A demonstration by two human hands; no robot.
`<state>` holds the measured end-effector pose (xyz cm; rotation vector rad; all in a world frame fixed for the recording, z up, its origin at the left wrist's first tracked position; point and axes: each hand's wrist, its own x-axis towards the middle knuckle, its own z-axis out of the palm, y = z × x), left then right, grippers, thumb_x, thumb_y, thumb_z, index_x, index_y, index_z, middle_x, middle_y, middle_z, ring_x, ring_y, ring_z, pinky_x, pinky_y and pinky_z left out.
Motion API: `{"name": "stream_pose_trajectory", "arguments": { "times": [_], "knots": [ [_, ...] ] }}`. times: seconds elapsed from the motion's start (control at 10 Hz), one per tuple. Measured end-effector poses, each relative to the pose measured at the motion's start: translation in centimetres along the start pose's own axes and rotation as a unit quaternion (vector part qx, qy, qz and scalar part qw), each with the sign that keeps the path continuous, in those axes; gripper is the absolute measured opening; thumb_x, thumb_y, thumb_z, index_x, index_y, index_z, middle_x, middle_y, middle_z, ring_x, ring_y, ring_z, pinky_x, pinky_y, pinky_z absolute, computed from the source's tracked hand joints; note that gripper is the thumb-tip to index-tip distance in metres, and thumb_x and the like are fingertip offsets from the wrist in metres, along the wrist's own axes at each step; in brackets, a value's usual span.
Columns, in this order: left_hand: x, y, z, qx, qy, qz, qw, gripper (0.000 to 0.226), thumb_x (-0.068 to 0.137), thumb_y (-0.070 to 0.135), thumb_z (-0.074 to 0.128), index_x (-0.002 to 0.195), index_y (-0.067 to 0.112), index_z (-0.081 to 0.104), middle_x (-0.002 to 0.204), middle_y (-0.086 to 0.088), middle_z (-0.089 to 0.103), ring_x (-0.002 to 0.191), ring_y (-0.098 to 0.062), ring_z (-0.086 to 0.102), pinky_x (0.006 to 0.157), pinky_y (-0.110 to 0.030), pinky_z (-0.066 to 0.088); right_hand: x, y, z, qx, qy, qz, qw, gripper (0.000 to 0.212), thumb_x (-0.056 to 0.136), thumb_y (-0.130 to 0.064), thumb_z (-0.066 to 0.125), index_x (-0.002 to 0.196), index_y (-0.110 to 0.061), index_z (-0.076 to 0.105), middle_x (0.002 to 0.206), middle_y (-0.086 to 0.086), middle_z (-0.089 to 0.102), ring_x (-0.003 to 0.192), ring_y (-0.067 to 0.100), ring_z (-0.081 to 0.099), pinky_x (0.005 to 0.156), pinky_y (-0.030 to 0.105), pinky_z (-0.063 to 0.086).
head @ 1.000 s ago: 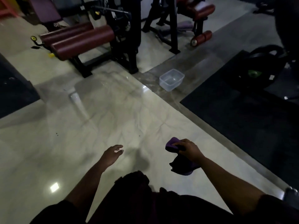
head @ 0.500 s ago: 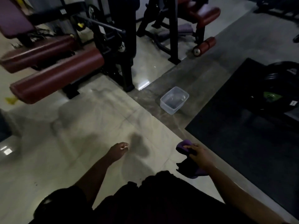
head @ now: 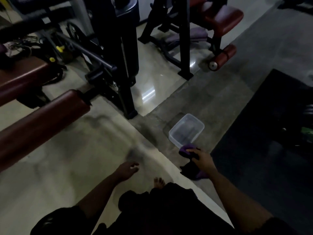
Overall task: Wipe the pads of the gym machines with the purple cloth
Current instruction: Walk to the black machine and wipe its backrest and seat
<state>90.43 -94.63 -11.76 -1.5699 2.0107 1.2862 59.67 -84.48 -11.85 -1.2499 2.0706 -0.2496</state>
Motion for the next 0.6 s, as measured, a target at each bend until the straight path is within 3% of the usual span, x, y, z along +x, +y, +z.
{"name": "stream_pose_trajectory", "arguments": {
  "times": [0.2, 0.3, 0.4, 0.5, 0.6],
  "knots": [
    [6.1, 5.3, -4.8, -0.058, 0.008, -0.014, 0.998, 0.034, 0.093, 0.013, 0.049, 0.127, 0.007, 0.052, 0.134, -0.014, 0.053, 0.121, -0.025, 0.051, 0.083, -0.019, 0.037, 10.7, -1.0, -6.2, 0.032, 0.09, 0.015, 0.995, 0.039, 0.084, -0.002, 0.054, 0.118, -0.019, 0.063, 0.14, 0.016, 0.042, 0.125, 0.033, 0.045, 0.106, 0.041, 0.036],
    [8.3, 7.2, -6.4, -0.048, -0.016, 0.004, 0.999, 0.036, 0.094, 0.018, 0.048, 0.129, 0.009, 0.051, 0.135, -0.012, 0.051, 0.123, -0.024, 0.049, 0.085, -0.018, 0.034, 12.5, -2.5, -8.5, 0.08, 0.133, 0.058, 0.986, 0.033, 0.09, -0.004, 0.048, 0.115, -0.018, 0.065, 0.136, 0.012, 0.049, 0.122, 0.029, 0.049, 0.1, 0.031, 0.038],
    [9.1, 8.1, -7.4, -0.023, -0.035, 0.021, 0.999, 0.037, 0.095, 0.022, 0.047, 0.129, 0.01, 0.05, 0.135, -0.01, 0.051, 0.122, -0.023, 0.05, 0.09, -0.022, 0.037, 11.8, -3.9, -8.9, 0.096, 0.086, 0.092, 0.987, 0.03, 0.097, -0.011, 0.042, 0.118, -0.014, 0.062, 0.13, 0.011, 0.055, 0.116, 0.026, 0.053, 0.085, 0.018, 0.039],
    [9.3, 8.0, -8.4, 0.027, -0.065, 0.056, 0.996, 0.036, 0.093, 0.02, 0.049, 0.128, 0.008, 0.052, 0.135, -0.011, 0.052, 0.121, -0.024, 0.051, 0.096, -0.027, 0.041, 8.8, -5.5, -6.2, 0.075, -0.034, 0.095, 0.992, 0.032, 0.096, -0.01, 0.043, 0.125, -0.01, 0.056, 0.135, 0.01, 0.052, 0.123, 0.025, 0.048, 0.091, 0.014, 0.037],
    [8.9, 7.4, -8.7, 0.062, -0.082, 0.098, 0.99, 0.037, 0.093, 0.02, 0.049, 0.128, 0.007, 0.053, 0.137, -0.011, 0.051, 0.124, -0.024, 0.049, 0.097, -0.026, 0.039, 7.2, -6.4, -3.4, 0.081, -0.05, 0.115, 0.989, 0.033, 0.095, -0.011, 0.045, 0.126, -0.013, 0.057, 0.138, 0.009, 0.049, 0.124, 0.026, 0.046, 0.097, 0.024, 0.036]
  ]
}}
